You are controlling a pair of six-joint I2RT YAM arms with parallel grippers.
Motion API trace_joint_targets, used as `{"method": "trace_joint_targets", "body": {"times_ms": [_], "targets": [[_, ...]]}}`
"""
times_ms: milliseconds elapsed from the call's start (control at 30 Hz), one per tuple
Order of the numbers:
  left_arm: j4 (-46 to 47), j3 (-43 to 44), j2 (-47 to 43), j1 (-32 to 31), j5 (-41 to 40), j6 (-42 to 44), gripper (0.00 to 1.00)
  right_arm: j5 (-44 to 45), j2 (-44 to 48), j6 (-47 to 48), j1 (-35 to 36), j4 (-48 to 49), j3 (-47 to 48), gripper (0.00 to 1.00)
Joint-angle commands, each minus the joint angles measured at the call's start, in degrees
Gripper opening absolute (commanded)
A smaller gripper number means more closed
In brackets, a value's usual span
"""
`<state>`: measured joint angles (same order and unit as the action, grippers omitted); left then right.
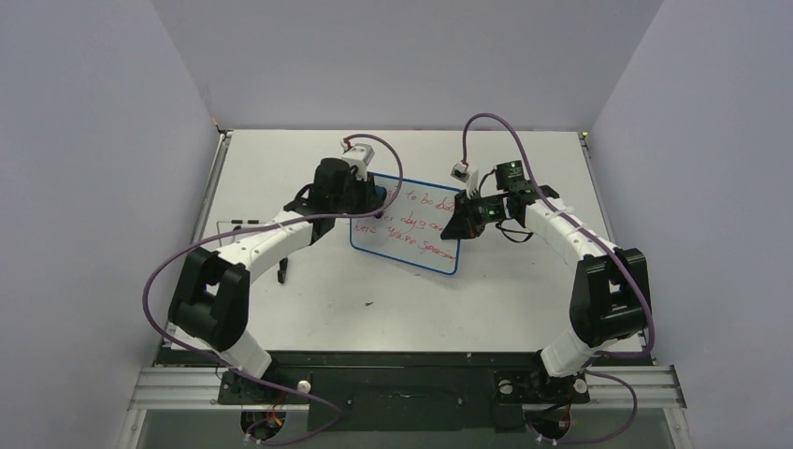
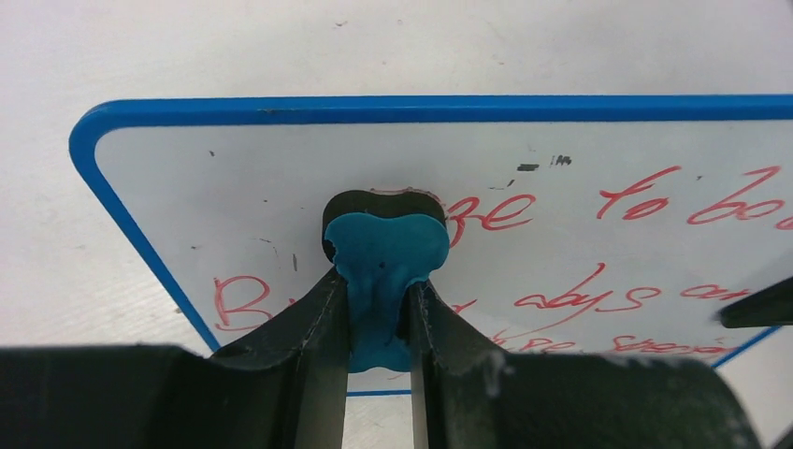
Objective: Erase the whiteboard
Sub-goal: Erase the whiteboard at the whiteboard stand.
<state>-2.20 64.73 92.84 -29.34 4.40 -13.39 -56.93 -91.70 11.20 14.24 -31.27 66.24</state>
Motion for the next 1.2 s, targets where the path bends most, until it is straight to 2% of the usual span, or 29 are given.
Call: {"method": "trace_joint_targets", "body": {"times_ms": [0,200,267,367,400,500,567,633,733,767,867,933,1167], "targets": [[9.7,-2.7,0.6,4.9,12.9,-11.0,0.00,-2.9,1.1,4.6,1.9,-2.6,1.2,0.00],[7.5,-5.8,-3.0,-3.3,-1.2,3.8,0.00,-3.0,0.9,5.1,2.0,-3.1,1.5,0.00],[8.9,-8.3,-3.8,-3.8,-1.3,3.5,0.00,-3.0,0.8,5.3,2.3,-3.3,1.6,0.00],[12.3,-11.2,-4.1,-0.8,5.3,-5.9,0.00,-2.6,0.8,5.8,2.6,-3.7,1.7,0.00],[13.1,-12.7,-4.4,-0.7,5.3,-7.1,0.00,-2.5,0.8,5.8,2.7,-3.8,1.8,0.00],[9.9,-12.0,-4.8,-4.9,-5.4,-3.5,0.00,-2.4,0.4,6.1,2.8,-4.1,2.0,0.00],[7.9,-11.4,-4.7,-6.9,-9.5,-1.4,0.00,-2.2,0.4,6.4,2.9,-4.3,2.0,0.00],[10.6,-13.8,-5.5,-5.4,-6.3,-3.8,0.00,-2.0,0.3,6.6,3.1,-4.5,2.1,0.00],[20.3,-19.3,-7.5,-0.2,1.1,-12.0,0.00,-1.5,0.5,7.0,3.1,-4.8,2.3,0.00],[20.5,-20.5,-8.5,0.3,0.3,-12.7,0.00,-1.3,0.6,7.0,3.1,-4.8,2.2,0.00],[13.2,-19.2,-9.6,0.7,-7.4,-12.8,0.00,-1.3,0.8,7.0,3.1,-4.8,2.2,0.00],[11.3,-18.6,-10.6,0.9,-9.1,-13.3,0.00,-1.3,0.8,7.0,3.2,-4.8,2.2,0.00],[16.1,-15.8,-9.9,-0.2,-0.4,-11.2,0.00,-1.3,1.5,7.1,3.3,-4.8,2.1,0.00]]}}
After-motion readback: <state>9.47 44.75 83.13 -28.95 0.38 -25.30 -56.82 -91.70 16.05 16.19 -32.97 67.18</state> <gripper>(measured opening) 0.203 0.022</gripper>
